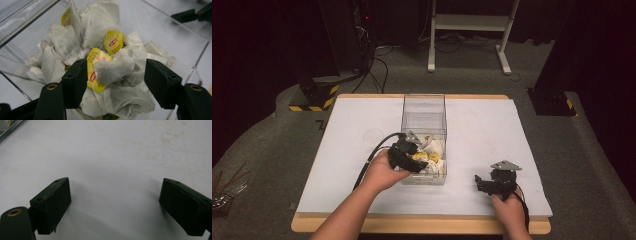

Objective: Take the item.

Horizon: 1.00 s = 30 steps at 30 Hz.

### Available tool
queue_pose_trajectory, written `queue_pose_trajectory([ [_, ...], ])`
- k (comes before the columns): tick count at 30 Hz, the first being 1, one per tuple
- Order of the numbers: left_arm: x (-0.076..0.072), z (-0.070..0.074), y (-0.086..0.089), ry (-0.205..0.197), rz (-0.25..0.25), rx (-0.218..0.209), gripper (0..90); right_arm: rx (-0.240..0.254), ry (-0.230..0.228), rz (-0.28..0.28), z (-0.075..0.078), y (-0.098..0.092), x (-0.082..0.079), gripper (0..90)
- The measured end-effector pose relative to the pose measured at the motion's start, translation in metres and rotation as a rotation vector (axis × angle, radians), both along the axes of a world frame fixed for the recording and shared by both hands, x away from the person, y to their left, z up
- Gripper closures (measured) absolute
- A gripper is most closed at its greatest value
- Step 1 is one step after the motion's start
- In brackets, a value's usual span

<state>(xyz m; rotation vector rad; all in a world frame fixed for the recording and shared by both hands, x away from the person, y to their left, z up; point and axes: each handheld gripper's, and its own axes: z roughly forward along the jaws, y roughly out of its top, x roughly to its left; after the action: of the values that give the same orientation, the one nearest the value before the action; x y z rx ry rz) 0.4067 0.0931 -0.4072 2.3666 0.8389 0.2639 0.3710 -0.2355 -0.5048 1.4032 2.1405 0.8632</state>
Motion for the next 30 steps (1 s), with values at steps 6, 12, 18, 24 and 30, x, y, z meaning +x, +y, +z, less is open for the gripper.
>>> queue_pose_trajectory([
  [6, 0.005, -0.001, -0.010, 0.021, -0.012, 0.056, 37.2, 0.000, 0.001, 0.000, 0.000, 0.000, 0.000, 10.0],
  [12, 0.008, -0.006, -0.022, 0.033, -0.024, 0.125, 42.3, 0.000, 0.000, 0.000, 0.000, 0.000, 0.000, 10.1],
  [18, 0.010, -0.011, -0.028, 0.034, -0.037, 0.159, 48.4, 0.001, 0.000, 0.001, 0.000, 0.000, 0.000, 10.1],
  [24, 0.012, -0.014, -0.033, 0.039, -0.050, 0.181, 52.6, 0.001, -0.001, 0.001, 0.000, 0.000, 0.000, 10.2],
  [30, 0.010, -0.015, -0.035, 0.038, -0.051, 0.178, 60.8, 0.001, -0.001, 0.001, 0.000, 0.000, 0.000, 10.2],
])
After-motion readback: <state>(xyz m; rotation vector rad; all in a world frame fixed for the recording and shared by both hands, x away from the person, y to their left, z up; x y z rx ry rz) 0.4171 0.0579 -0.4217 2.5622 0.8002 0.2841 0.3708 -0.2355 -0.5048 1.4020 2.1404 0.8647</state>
